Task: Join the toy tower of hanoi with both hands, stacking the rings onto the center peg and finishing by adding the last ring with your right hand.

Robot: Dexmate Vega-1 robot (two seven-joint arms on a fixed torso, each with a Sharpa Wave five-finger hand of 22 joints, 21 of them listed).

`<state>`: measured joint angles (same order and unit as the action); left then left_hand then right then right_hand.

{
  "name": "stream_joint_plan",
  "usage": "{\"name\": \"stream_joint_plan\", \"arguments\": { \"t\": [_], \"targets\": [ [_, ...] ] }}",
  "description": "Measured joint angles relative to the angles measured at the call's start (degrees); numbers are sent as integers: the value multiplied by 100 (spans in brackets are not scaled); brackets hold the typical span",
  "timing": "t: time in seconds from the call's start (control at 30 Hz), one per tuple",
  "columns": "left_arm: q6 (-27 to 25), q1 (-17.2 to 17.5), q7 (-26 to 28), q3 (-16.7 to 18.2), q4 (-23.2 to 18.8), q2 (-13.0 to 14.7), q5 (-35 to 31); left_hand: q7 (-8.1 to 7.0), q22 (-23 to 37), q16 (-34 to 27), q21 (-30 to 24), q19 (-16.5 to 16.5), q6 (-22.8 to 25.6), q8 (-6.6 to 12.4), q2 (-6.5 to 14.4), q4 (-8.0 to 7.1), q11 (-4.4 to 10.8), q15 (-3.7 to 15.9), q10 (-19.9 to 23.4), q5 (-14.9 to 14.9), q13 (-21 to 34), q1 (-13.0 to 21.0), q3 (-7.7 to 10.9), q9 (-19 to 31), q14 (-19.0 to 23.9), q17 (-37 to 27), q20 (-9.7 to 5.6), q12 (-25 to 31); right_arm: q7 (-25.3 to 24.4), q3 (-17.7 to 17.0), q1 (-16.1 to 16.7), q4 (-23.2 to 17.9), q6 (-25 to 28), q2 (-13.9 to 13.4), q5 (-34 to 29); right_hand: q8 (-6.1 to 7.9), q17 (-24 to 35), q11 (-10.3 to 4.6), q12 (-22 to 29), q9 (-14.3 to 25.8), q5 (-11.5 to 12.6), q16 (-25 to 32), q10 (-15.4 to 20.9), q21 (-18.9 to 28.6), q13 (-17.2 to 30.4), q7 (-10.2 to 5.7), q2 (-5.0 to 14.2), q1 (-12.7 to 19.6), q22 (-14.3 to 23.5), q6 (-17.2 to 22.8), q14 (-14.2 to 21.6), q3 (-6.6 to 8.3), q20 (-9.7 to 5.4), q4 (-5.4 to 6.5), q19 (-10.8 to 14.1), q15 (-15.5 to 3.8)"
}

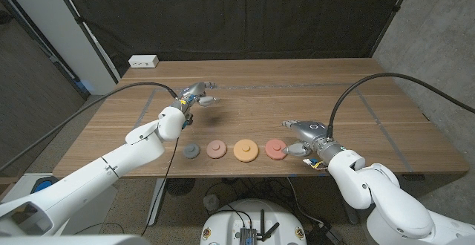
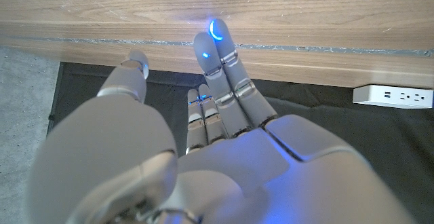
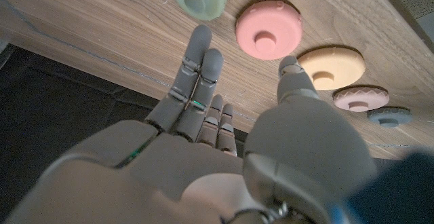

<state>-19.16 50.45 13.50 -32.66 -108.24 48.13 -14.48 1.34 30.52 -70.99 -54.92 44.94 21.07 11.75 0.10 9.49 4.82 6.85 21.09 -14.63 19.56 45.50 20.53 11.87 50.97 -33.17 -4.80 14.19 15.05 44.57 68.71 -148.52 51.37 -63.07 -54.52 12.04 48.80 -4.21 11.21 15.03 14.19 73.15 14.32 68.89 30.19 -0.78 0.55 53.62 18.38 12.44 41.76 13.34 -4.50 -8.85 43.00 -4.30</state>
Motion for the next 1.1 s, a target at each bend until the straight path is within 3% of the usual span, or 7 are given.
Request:
{"name": "stream_joint_plan", "arguments": {
  "t": [0.73,0.8,0.83,1.1],
  "targets": [
    [266,20,-24,83,72,22,-45,12,-26,-85,-103,0,70,0,29,-31,-12,0,33,0,26,29,-30,-1,0,27,0,0,1766,-320,105,391,-787,1076,-1505,-44,-63,-21,0,0,-22,40,-123,104,0,19,0,0,-95,-224,-41,-48,-20,0,-20,0],
    [266,25,-24,94,72,24,-45,12,-26,-85,-103,1,70,0,29,-31,-12,0,33,0,26,29,-31,-1,0,27,0,0,1921,-320,105,391,-870,1076,-1637,-44,-80,-21,0,0,-22,40,-123,122,0,19,0,0,-111,-224,-41,-65,-21,17,-19,0],
    [290,30,-24,101,72,24,-47,12,-26,-92,-102,0,70,0,29,-31,-12,0,32,0,26,29,-30,-1,0,27,0,0,2022,-358,102,440,-916,1232,-1725,-44,-80,-21,0,0,-22,40,-123,126,0,18,0,0,-111,-224,-41,-65,-20,17,-20,0],
    [359,45,-23,128,103,26,-47,10,-53,-124,-124,0,72,0,52,-8,-9,0,94,0,26,52,-54,-1,0,42,0,0,2704,-467,94,561,-1216,1639,-2255,-44,-76,52,-20,0,-22,122,-195,190,-1,28,0,0,-158,-274,-81,-71,12,24,-52,41]
  ]
}}
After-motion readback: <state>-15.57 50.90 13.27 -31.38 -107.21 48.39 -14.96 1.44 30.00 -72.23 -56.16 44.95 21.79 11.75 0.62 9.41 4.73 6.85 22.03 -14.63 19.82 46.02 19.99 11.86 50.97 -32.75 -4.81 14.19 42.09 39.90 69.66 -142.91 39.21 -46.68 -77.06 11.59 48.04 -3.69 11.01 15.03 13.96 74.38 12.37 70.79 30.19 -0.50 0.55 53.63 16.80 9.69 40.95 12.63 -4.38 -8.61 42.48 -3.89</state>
